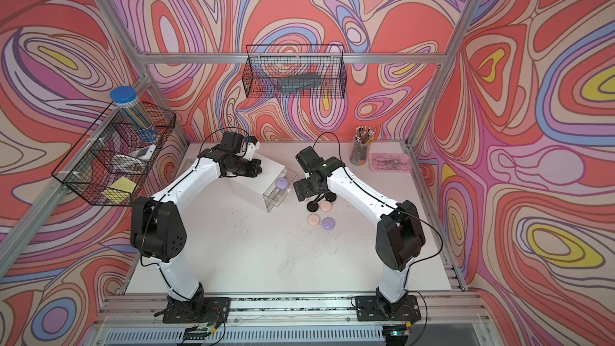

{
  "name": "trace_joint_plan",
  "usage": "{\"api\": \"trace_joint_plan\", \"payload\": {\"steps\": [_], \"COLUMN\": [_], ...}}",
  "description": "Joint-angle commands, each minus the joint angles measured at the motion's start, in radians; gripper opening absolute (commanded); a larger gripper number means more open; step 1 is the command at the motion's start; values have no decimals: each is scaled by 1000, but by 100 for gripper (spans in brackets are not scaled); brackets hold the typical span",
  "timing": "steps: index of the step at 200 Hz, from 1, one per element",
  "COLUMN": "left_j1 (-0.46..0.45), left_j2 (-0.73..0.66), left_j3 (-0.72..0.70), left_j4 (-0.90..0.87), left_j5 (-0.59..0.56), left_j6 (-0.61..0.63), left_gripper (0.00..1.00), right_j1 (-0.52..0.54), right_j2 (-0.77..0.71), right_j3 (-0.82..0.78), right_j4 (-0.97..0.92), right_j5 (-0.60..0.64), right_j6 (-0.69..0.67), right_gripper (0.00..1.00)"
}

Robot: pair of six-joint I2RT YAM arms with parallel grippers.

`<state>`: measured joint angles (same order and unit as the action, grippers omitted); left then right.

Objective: Put the bluetooth earphones in the drawer according to color
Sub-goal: Place the bluetooth earphone in the drawer, then pick up the Bluetooth earphone from the center of the board.

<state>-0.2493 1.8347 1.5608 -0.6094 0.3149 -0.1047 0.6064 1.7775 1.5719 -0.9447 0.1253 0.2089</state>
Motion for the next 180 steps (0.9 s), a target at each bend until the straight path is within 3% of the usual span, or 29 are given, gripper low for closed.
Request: {"api": "trace_joint_plan", "payload": {"steps": [1,111,180], "left_j1": [-7,-13,-12], "left_j2": [90,94,97], "left_j3": [-56,-54,-50], "left_j4": [-182,-192,-196], "left_j5": [-47,-57,-56], "left_j6": [5,9,11], "left_gripper": [0,0,0], "right_j1": [-16,-59,-71], "right_j2": [-54,-70,-33], "right_j3": [-61,-347,-414], "right_j4": [-11,82,127], "right_j5": [13,-72,-99], "right_j6": [39,114,143], "right_gripper": [98,95,89]}}
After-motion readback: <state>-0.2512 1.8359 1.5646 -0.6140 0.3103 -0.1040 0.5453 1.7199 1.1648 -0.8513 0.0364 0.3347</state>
